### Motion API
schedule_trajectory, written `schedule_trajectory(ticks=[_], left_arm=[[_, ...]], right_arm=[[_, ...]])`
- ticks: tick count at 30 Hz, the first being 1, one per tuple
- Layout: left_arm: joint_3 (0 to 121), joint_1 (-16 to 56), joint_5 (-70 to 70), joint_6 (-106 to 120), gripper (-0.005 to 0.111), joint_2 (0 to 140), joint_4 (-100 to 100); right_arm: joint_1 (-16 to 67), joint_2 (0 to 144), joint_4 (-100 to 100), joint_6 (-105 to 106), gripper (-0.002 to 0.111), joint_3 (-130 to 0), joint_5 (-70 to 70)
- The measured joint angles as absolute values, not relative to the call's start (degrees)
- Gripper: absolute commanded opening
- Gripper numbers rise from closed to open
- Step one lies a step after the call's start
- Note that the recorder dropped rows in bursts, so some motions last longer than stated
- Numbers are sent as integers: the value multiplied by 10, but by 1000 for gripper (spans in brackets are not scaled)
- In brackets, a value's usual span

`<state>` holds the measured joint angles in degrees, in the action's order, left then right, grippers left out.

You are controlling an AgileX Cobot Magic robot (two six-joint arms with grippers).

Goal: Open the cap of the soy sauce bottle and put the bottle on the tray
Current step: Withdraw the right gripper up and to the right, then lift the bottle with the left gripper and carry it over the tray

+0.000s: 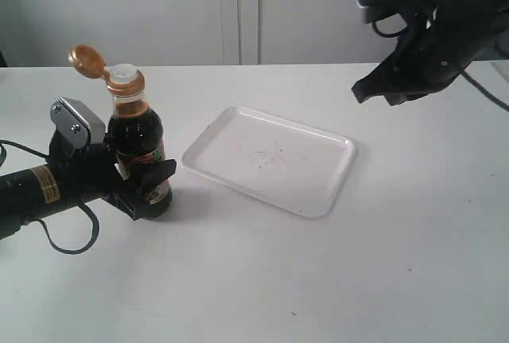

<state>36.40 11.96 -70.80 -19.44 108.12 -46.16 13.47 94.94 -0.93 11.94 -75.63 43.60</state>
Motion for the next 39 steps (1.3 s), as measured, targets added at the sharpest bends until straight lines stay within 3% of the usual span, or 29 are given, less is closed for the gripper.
schedule_trajectory(ticks=[8, 19, 39], left_arm=[[364, 120, -708, -194, 0, 1081, -462], [364, 120, -708, -201, 0, 1081, -462], [357, 120, -648, -248, 0, 977, -474]], right_arm=[[85, 869, -12, 107, 0, -682, 356], [81, 781, -14, 102, 0, -536, 160], [81, 776, -14, 101, 0, -527, 144]])
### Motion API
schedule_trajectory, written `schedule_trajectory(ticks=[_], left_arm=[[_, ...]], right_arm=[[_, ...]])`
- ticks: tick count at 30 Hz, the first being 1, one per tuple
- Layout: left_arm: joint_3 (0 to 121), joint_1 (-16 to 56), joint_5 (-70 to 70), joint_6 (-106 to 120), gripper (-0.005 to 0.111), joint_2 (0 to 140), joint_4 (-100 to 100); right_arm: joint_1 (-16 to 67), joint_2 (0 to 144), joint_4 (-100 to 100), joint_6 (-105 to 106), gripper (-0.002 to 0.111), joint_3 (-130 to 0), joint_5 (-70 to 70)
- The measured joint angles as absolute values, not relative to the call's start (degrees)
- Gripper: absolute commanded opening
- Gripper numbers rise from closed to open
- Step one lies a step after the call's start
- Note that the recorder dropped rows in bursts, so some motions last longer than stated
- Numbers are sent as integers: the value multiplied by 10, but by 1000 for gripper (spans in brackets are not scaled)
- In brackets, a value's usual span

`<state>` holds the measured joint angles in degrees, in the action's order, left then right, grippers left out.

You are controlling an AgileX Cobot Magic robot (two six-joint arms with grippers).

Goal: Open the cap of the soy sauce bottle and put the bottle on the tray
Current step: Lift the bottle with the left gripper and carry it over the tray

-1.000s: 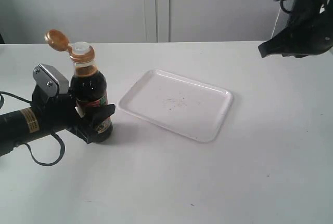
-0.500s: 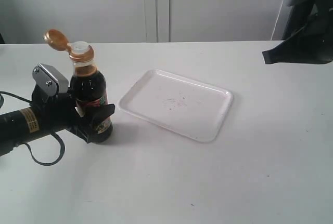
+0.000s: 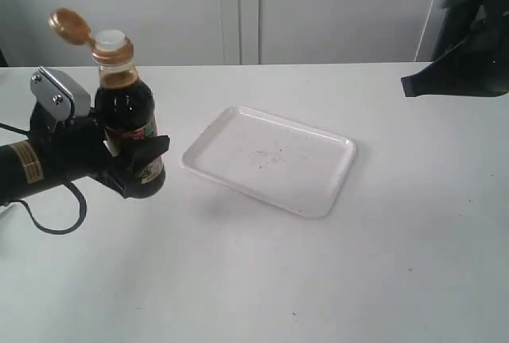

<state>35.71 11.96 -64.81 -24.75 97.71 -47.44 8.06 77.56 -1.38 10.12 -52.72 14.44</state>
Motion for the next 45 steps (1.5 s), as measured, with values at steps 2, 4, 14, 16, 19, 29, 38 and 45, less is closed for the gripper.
schedule_trajectory(ticks=[2, 4, 14, 16, 19, 29, 38, 45], left_arm=[[357, 120, -649, -256, 0, 966, -463], [357, 121, -650, -263, 0, 962, -445], [395, 183, -636, -267, 0, 961, -395], [413, 201, -636, -263, 0, 961, -389], [441, 220, -638, -260, 0, 967, -386], [557, 262, -623, -268, 0, 1072, -369], [659, 291, -592, -298, 0, 1156, -368], [700, 294, -589, -324, 0, 1196, -368]], right_arm=[[81, 777, -14, 101, 0, -527, 144], [81, 782, -14, 101, 0, -527, 144], [81, 807, -14, 101, 0, -527, 142], [81, 807, -14, 101, 0, -527, 136], [81, 807, -14, 101, 0, -527, 128], [81, 807, -14, 101, 0, -527, 106], [81, 807, -14, 101, 0, -527, 94], [81, 807, -14, 101, 0, -527, 93]])
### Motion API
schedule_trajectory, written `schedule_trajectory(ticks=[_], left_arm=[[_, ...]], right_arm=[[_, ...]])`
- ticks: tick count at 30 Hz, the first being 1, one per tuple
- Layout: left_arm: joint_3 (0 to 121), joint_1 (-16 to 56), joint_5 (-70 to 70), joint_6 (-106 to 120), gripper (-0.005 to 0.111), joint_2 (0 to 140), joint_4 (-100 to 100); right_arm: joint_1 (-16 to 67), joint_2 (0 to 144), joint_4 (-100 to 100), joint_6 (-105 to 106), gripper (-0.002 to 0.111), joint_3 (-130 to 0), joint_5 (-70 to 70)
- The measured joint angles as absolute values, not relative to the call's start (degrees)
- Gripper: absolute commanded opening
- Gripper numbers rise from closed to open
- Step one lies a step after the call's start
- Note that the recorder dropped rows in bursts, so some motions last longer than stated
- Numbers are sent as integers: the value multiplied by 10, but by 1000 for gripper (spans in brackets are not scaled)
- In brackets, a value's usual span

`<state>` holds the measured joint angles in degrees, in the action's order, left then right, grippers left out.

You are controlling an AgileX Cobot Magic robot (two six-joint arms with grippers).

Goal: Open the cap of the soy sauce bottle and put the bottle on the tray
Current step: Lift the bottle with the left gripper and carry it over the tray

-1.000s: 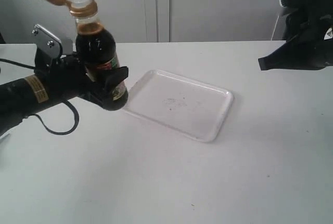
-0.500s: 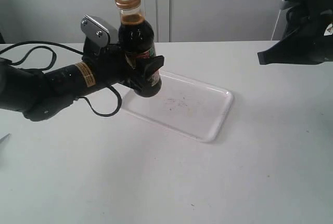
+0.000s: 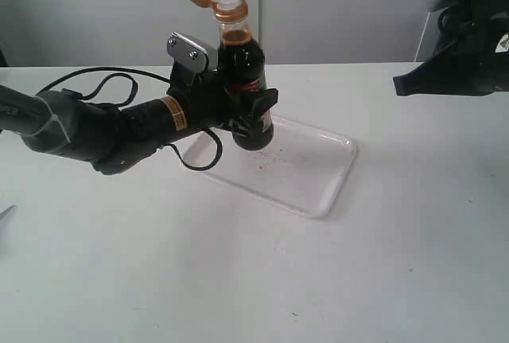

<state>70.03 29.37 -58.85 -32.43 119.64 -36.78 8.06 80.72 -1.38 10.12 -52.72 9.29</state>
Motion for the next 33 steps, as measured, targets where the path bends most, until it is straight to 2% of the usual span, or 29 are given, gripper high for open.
schedule_trajectory(ticks=[13, 33], left_arm=[[775, 321, -533, -325, 0, 1254, -371], [780, 322, -545, -299, 0, 1280, -368]], right_arm=[[81, 807, -14, 101, 0, -527, 88], [81, 807, -14, 101, 0, -527, 89]])
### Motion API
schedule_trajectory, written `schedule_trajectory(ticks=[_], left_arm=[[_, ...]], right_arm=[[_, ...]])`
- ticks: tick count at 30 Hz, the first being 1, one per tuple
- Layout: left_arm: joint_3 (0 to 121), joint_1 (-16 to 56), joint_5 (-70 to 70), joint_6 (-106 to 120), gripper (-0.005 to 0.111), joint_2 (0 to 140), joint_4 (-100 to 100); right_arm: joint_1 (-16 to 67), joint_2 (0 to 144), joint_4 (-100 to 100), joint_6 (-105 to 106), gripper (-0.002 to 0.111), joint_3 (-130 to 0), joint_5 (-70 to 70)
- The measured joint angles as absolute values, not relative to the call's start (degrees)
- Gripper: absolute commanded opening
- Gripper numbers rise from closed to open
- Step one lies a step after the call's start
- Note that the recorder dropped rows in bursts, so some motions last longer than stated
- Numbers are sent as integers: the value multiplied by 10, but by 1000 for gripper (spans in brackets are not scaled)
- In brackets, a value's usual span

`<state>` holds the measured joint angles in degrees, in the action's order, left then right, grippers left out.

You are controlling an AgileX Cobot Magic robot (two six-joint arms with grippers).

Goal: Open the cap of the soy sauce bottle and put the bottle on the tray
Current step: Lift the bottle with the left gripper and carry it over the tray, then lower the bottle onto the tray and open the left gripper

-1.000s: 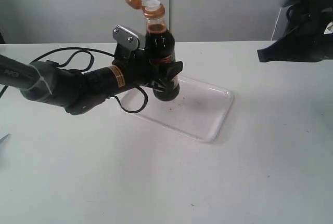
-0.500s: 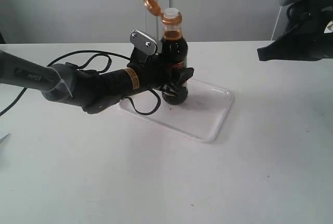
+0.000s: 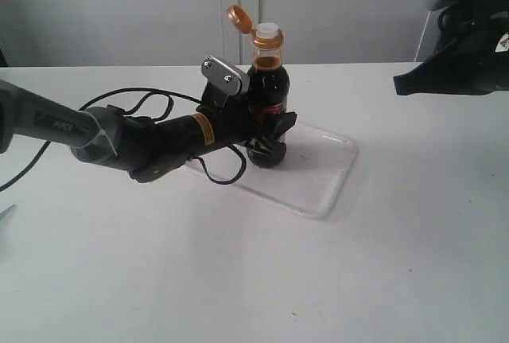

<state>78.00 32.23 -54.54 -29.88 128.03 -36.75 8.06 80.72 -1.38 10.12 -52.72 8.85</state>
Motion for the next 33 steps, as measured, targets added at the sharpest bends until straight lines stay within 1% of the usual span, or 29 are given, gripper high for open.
schedule_trajectory(ticks=[3, 5, 6, 7, 8, 9, 10, 11, 14, 22, 33], left_arm=[[780, 322, -546, -299, 0, 1280, -366], [780, 322, -547, -298, 5, 1280, -366], [780, 322, -548, -298, 17, 1280, -366], [780, 322, -549, -297, 27, 1280, -367], [780, 322, -549, -297, 48, 1280, -367], [780, 321, -551, -297, 64, 1280, -370], [780, 321, -550, -297, 86, 1280, -370], [780, 321, -554, -297, 106, 1280, -371], [786, 321, -582, -297, 105, 1279, -370], [786, 321, -580, -297, 105, 1257, -372], [786, 321, -515, -299, 105, 1194, -404]], right_arm=[[81, 807, -14, 101, 0, -527, 90], [81, 807, -14, 101, 0, -527, 90], [81, 807, -14, 101, 0, -527, 90], [81, 807, -14, 101, 0, -527, 90], [81, 807, -14, 101, 0, -527, 90], [81, 807, -14, 101, 0, -527, 90], [81, 807, -14, 101, 0, -527, 91], [81, 807, -14, 101, 0, -527, 91], [81, 807, -14, 102, 0, -527, 92], [81, 807, -14, 102, 0, -527, 94], [81, 807, -14, 102, 0, -527, 94]])
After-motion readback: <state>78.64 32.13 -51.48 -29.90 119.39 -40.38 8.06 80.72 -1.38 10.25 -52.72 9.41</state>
